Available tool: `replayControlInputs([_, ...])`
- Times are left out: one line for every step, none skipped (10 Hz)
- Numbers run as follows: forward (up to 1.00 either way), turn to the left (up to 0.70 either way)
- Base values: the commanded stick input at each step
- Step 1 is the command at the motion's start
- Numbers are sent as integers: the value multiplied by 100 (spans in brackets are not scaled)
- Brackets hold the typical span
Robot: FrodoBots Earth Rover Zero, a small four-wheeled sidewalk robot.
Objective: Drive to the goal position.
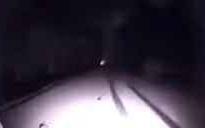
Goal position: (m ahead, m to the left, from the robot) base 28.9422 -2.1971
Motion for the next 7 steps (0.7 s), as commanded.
replayControlInputs([100,0])
replayControlInputs([100,0])
replayControlInputs([100,0])
replayControlInputs([100,0])
replayControlInputs([100,0])
replayControlInputs([100,0])
replayControlInputs([100,0])
